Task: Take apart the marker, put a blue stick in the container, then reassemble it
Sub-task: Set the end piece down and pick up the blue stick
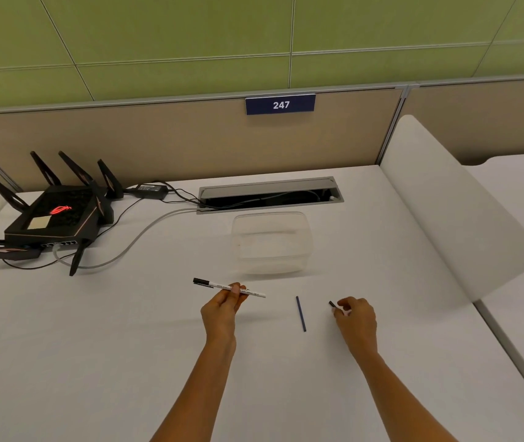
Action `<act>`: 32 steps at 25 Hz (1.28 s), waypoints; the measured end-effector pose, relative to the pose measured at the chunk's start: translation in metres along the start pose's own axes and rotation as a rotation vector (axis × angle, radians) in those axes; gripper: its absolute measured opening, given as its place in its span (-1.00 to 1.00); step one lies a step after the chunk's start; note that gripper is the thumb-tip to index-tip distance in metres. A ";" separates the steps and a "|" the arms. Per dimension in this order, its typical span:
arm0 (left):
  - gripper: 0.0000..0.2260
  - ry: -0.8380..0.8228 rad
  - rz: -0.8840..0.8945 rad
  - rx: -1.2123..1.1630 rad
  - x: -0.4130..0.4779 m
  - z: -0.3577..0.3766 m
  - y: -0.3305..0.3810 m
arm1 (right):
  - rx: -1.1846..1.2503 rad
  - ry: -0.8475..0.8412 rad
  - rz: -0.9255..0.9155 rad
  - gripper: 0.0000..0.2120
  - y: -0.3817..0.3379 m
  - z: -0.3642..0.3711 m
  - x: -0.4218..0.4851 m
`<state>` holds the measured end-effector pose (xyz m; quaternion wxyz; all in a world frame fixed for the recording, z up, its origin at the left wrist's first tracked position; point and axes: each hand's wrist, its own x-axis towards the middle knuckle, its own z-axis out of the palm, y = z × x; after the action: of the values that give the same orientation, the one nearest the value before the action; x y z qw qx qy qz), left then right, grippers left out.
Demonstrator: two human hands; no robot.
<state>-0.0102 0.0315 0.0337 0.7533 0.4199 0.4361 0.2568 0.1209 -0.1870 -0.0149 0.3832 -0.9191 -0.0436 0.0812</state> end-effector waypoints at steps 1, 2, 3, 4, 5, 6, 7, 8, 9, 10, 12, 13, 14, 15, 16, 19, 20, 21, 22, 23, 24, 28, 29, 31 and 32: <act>-0.91 -0.008 0.030 0.067 -0.001 0.000 -0.002 | 0.016 -0.012 -0.054 -0.86 -0.010 0.003 -0.002; -0.92 -0.022 0.056 0.135 -0.002 0.000 -0.005 | 0.029 -0.051 -0.117 -0.88 -0.022 0.007 -0.004; -0.93 -0.041 0.082 0.206 -0.004 0.001 -0.007 | 0.044 -0.107 -0.182 -0.89 -0.036 0.013 -0.009; -0.93 -0.061 0.110 0.282 -0.005 0.002 -0.010 | 0.063 -0.169 -0.243 -0.89 -0.049 0.020 -0.015; -0.92 -0.081 0.140 0.362 -0.007 0.003 -0.012 | 0.075 -0.226 -0.296 -0.87 -0.061 0.028 -0.021; -0.91 -0.097 0.165 0.440 -0.008 0.005 -0.015 | 0.074 -0.270 -0.341 -0.84 -0.071 0.036 -0.026; -0.90 -0.110 0.184 0.510 -0.009 0.006 -0.018 | 0.067 -0.299 -0.375 -0.82 -0.079 0.044 -0.031; -0.88 -0.123 0.198 0.571 -0.010 0.007 -0.020 | 0.062 -0.317 -0.396 -0.81 -0.085 0.052 -0.035; -0.87 -0.134 0.213 0.620 -0.011 0.007 -0.022 | 0.062 -0.328 -0.406 -0.81 -0.088 0.058 -0.038; -0.87 -0.141 0.229 0.653 -0.011 0.006 -0.023 | 0.065 -0.332 -0.408 -0.81 -0.090 0.062 -0.040; -0.88 -0.144 0.254 0.695 -0.008 0.002 -0.026 | 0.072 -0.340 -0.404 -0.83 -0.091 0.067 -0.040; -0.88 -0.145 0.266 0.718 -0.006 -0.001 -0.027 | 0.073 -0.352 -0.404 -0.84 -0.091 0.069 -0.040; -0.88 -0.150 0.279 0.741 -0.005 -0.003 -0.029 | 0.068 -0.368 -0.406 -0.84 -0.090 0.070 -0.040; -0.88 -0.157 0.290 0.760 -0.004 -0.004 -0.031 | 0.062 -0.381 -0.409 -0.84 -0.089 0.071 -0.041; -0.87 -0.164 0.294 0.774 -0.003 -0.004 -0.033 | 0.058 -0.388 -0.414 -0.85 -0.088 0.072 -0.042; -0.79 -0.189 0.298 0.799 -0.001 -0.006 -0.036 | 0.019 -0.390 -0.419 -0.89 -0.087 0.074 -0.040; -0.73 -0.193 0.320 0.834 -0.001 -0.008 -0.038 | -0.001 -0.373 -0.413 -0.89 -0.087 0.073 -0.039; -0.65 -0.187 0.368 0.902 0.000 -0.012 -0.040 | -0.008 -0.342 -0.409 -0.90 -0.087 0.073 -0.037; -0.59 -0.174 0.436 1.006 0.001 -0.018 -0.044 | 0.001 -0.303 -0.409 -0.90 -0.087 0.073 -0.036; -0.52 -0.163 0.503 1.135 0.002 -0.025 -0.049 | 0.017 -0.268 -0.415 -0.90 -0.085 0.074 -0.036; -0.45 -0.167 0.544 1.272 0.003 -0.033 -0.054 | 0.020 -0.252 -0.420 -0.89 -0.083 0.075 -0.037; -0.26 -0.244 0.601 1.638 0.005 -0.061 -0.075 | -0.098 -0.322 -0.370 -0.88 -0.082 0.080 -0.039; -0.25 -0.249 0.622 1.660 0.004 -0.064 -0.077 | -0.088 -0.310 -0.369 -0.88 -0.083 0.080 -0.037; -0.27 -0.251 0.641 1.672 0.003 -0.064 -0.077 | -0.029 -0.255 -0.370 -0.88 -0.085 0.078 -0.035; -0.28 -0.247 0.643 1.671 0.003 -0.063 -0.077 | -0.008 -0.236 -0.372 -0.87 -0.086 0.076 -0.035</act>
<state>-0.0624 0.0202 -0.0502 0.1359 0.9565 0.2582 0.0076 0.0713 -0.0786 -0.0029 0.3803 -0.8809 -0.2570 0.1158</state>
